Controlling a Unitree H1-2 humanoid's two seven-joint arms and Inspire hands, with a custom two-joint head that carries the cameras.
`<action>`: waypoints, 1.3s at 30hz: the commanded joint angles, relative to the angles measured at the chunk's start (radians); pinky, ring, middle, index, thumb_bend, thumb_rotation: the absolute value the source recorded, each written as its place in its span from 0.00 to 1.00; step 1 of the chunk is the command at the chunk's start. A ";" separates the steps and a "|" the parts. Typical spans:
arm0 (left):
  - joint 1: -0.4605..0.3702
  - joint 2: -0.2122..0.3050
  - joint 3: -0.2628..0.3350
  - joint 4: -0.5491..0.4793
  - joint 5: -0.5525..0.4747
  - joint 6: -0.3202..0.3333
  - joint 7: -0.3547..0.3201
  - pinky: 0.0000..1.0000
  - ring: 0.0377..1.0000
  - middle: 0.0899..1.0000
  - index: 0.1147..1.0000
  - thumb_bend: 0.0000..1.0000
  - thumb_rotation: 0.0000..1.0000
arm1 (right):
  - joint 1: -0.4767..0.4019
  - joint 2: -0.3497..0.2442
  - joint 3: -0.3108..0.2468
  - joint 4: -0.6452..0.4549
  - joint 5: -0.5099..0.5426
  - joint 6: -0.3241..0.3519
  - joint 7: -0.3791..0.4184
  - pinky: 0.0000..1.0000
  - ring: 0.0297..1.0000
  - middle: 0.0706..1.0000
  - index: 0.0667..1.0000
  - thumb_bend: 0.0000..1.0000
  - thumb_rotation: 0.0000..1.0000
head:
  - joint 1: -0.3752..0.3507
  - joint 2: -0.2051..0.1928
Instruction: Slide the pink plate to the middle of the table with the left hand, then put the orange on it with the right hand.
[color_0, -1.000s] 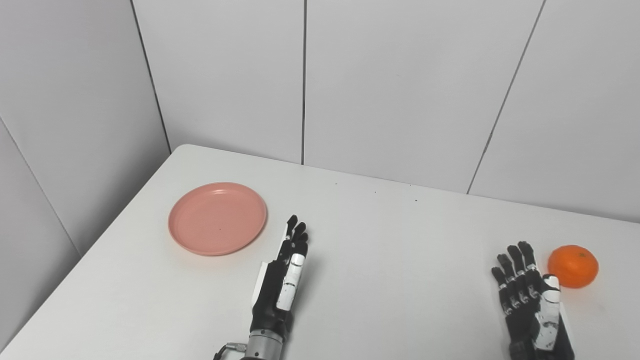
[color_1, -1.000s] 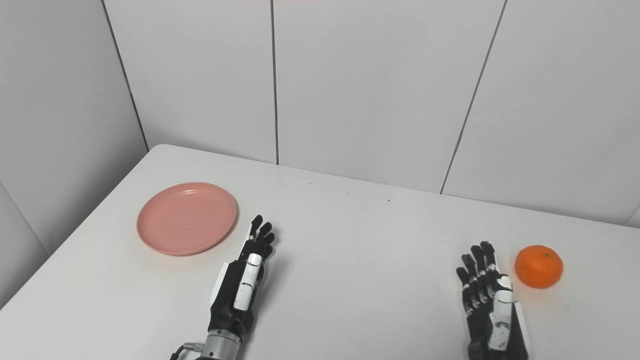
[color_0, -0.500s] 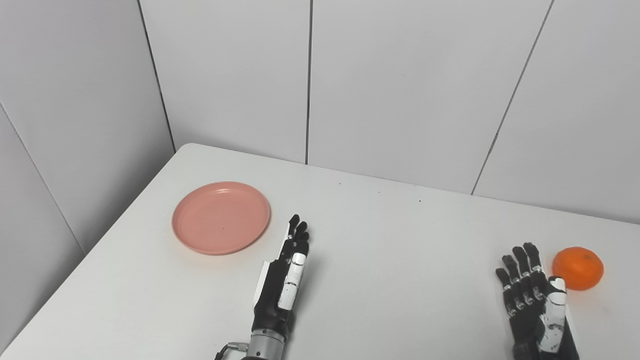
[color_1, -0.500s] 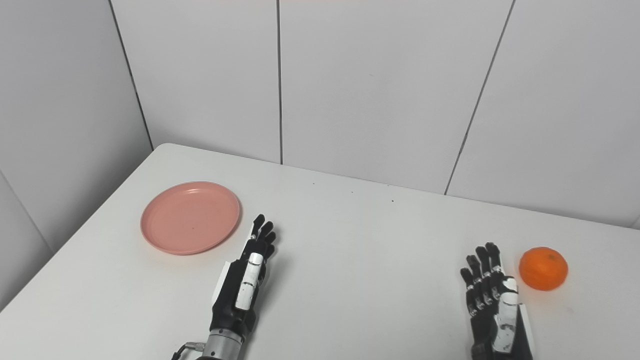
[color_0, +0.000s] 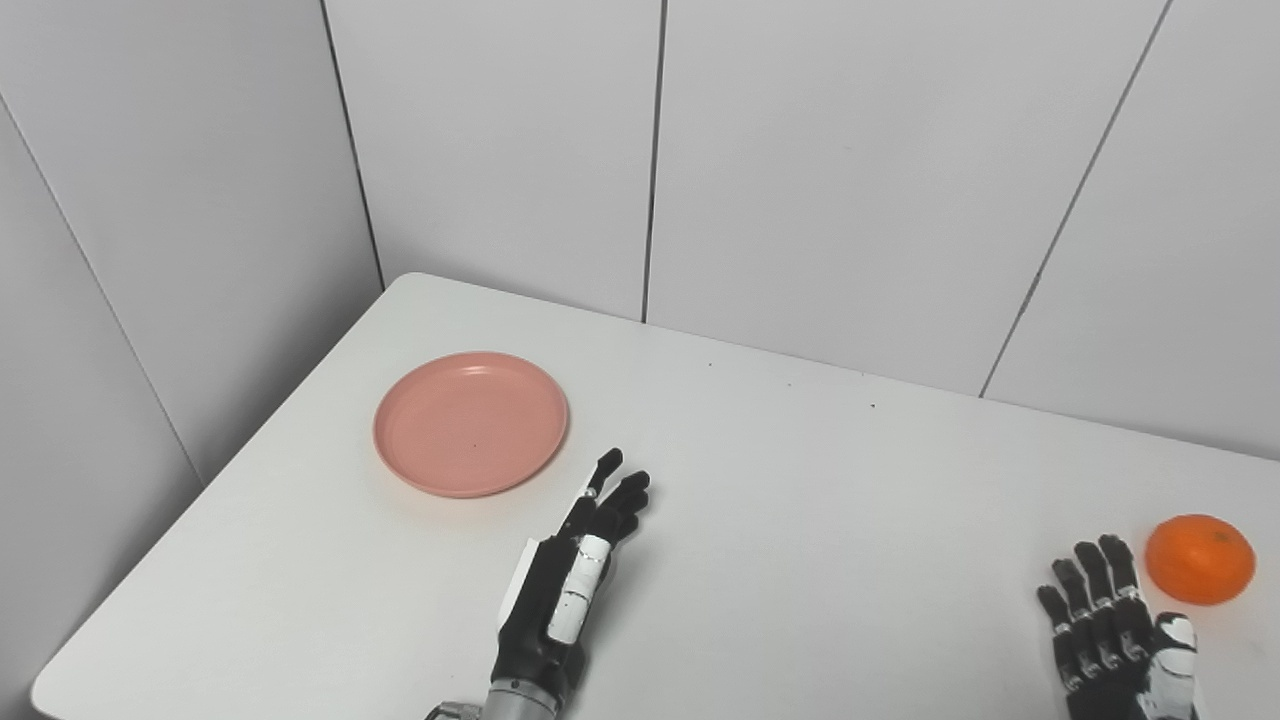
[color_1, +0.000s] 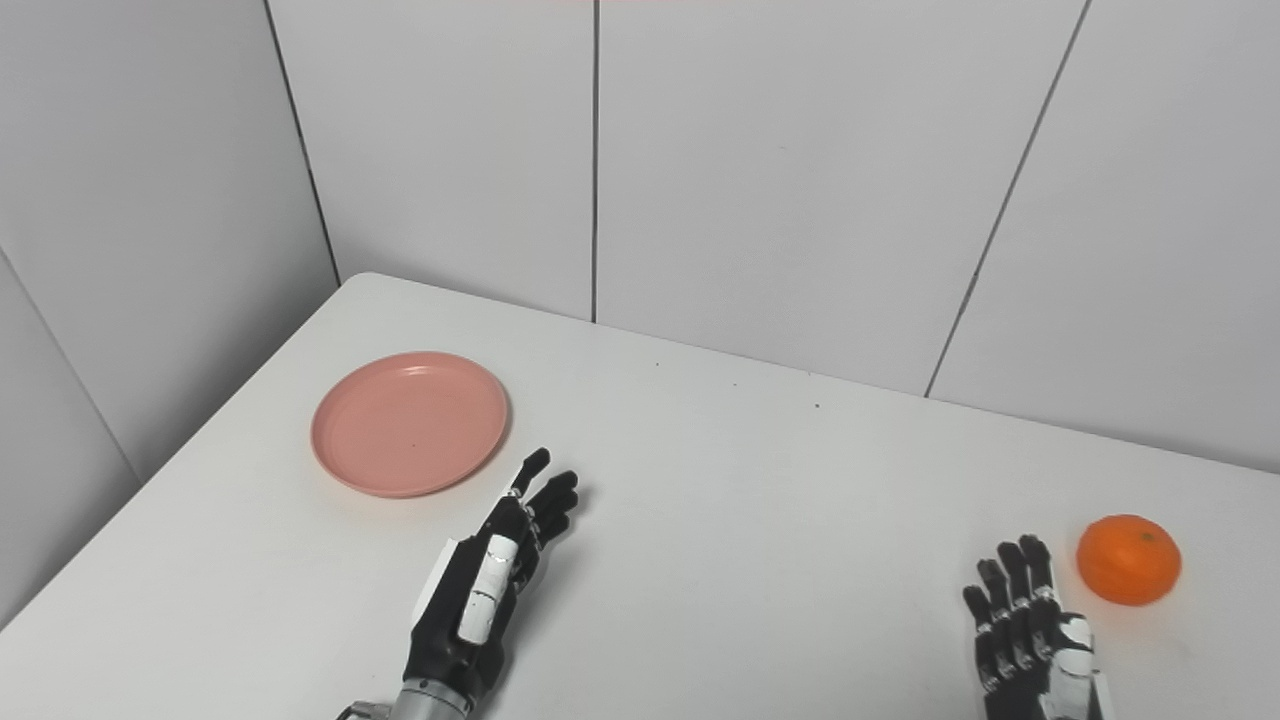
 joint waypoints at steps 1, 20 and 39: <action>-0.039 0.025 -0.003 -0.042 0.033 -0.004 -0.007 0.88 0.89 0.86 0.92 0.95 0.94 | 0.066 -0.004 -0.009 0.056 0.027 0.033 0.016 1.00 1.00 1.00 1.00 0.79 1.00 | 0.008 0.000; -0.329 0.233 0.111 -0.092 -0.174 0.122 -0.102 0.68 0.81 0.82 0.90 1.00 0.95 | 0.023 -0.020 -0.014 0.159 0.023 0.008 0.030 1.00 0.97 0.99 0.99 0.82 0.98 | 0.014 -0.085; -0.563 0.430 0.283 0.137 -0.184 0.086 -0.131 0.63 0.78 0.78 0.86 1.00 0.94 | 0.003 -0.018 -0.028 0.196 0.008 0.003 0.034 0.97 0.94 0.97 0.96 0.81 0.97 | -0.007 -0.097</action>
